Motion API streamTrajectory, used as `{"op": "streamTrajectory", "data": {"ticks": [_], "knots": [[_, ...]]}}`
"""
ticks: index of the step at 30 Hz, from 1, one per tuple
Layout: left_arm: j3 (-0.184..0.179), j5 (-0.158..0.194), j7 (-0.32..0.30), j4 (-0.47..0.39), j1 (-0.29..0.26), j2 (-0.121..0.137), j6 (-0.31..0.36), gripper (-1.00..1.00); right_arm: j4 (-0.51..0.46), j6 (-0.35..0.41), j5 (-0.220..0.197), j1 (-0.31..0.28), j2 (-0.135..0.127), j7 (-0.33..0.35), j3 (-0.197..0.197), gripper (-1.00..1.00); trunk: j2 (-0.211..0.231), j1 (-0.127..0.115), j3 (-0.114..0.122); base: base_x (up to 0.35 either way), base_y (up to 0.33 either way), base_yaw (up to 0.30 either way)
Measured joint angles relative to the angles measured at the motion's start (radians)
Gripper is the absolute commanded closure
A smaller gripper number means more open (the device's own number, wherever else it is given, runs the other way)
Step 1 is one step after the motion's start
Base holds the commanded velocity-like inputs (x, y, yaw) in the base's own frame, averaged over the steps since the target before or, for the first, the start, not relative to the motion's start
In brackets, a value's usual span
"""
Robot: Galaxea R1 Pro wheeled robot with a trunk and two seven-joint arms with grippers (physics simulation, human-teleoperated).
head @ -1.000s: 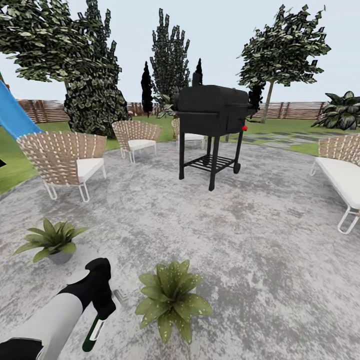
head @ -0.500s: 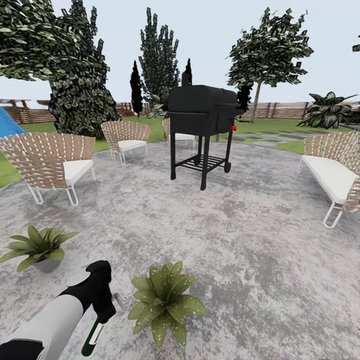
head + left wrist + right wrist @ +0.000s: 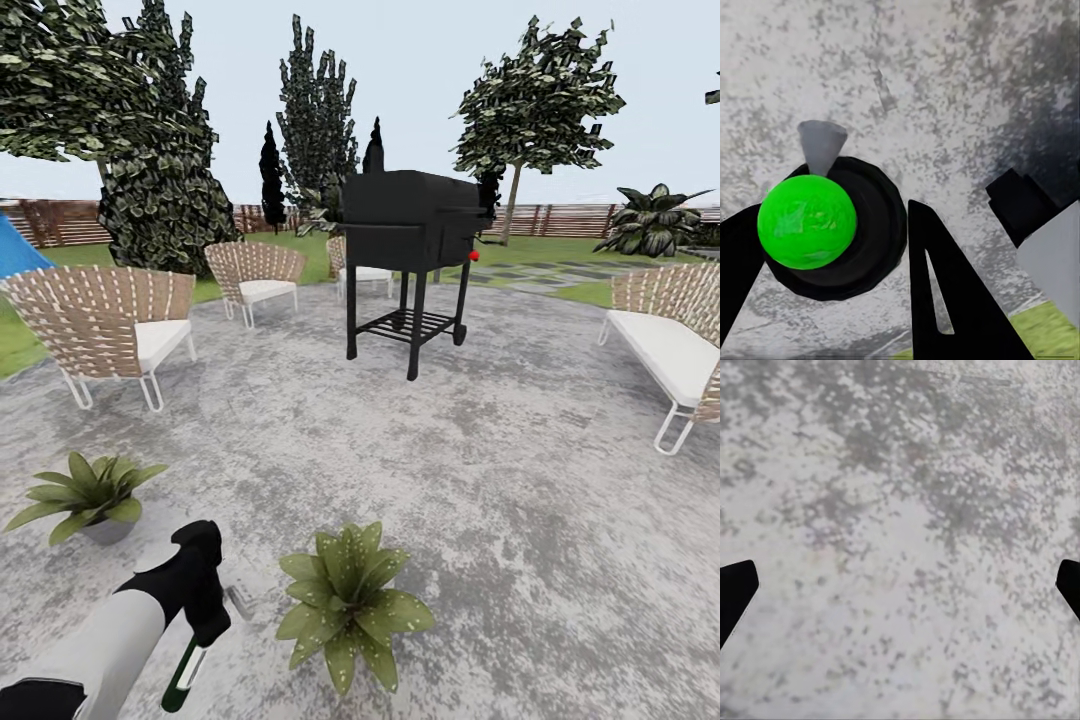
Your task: Pick up the pesticide atomizer in the garden and spray insectifuge to fully cover both potted plants in the garden.
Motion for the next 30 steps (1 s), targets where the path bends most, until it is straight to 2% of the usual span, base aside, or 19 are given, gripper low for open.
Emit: {"op": "streamTrajectory", "data": {"ticks": [2, 4, 6, 10, 15, 22, 23, 25, 30], "knots": [[0.005, 0.000, 0.000, 0.003, 0.014, 0.013, -0.002, 1.00, 0.000, 0.000, 0.000, 0.000, 0.000, 0.000, 0.000, -1.00, 0.000, 0.000, 0.000, 0.000, 0.007, 0.000], [0.005, 0.003, 0.001, -0.002, 0.055, 0.029, -0.003, 1.00, 0.000, 0.000, 0.000, 0.000, 0.000, 0.000, 0.000, -1.00, 0.000, 0.000, 0.000, 0.000, 0.002, 0.000], [0.004, 0.006, 0.004, -0.006, 0.075, 0.031, -0.011, 1.00, 0.000, 0.000, 0.000, 0.000, 0.000, 0.000, 0.000, -1.00, 0.000, 0.000, 0.000, 0.000, 0.001, 0.000], [0.010, 0.013, 0.024, -0.012, 0.090, 0.022, -0.029, 1.00, 0.000, 0.000, 0.000, 0.000, 0.000, 0.000, 0.000, -1.00, 0.000, 0.000, 0.000, 0.023, 0.011, 0.000], [0.009, 0.018, 0.020, -0.015, 0.084, 0.015, -0.030, 1.00, 0.000, 0.000, 0.000, 0.000, 0.001, 0.000, 0.000, -1.00, 0.000, 0.000, 0.000, 0.187, 0.151, 0.000], [0.007, 0.026, 0.009, -0.014, 0.078, -0.016, -0.033, 1.00, 0.000, 0.000, 0.000, 0.000, 0.000, 0.000, 0.000, -1.00, 0.000, 0.000, 0.000, 0.048, 0.040, 0.000], [0.005, 0.027, 0.003, -0.013, 0.078, -0.033, -0.033, 1.00, 0.000, 0.000, 0.000, 0.000, 0.000, 0.000, 0.000, -1.00, 0.000, 0.000, 0.000, 0.002, 0.002, 0.000], [0.004, 0.025, -0.017, -0.011, 0.079, -0.046, -0.041, 1.00, 0.000, 0.000, 0.000, 0.000, 0.000, 0.000, 0.000, -1.00, 0.000, 0.000, 0.000, 0.000, 0.000, 0.000], [0.007, 0.024, -0.042, 0.000, 0.085, -0.048, -0.074, 1.00, 0.000, 0.000, 0.000, 0.000, 0.000, 0.000, 0.000, -1.00, 0.000, 0.000, 0.000, 0.000, 0.000, 0.000]]}}
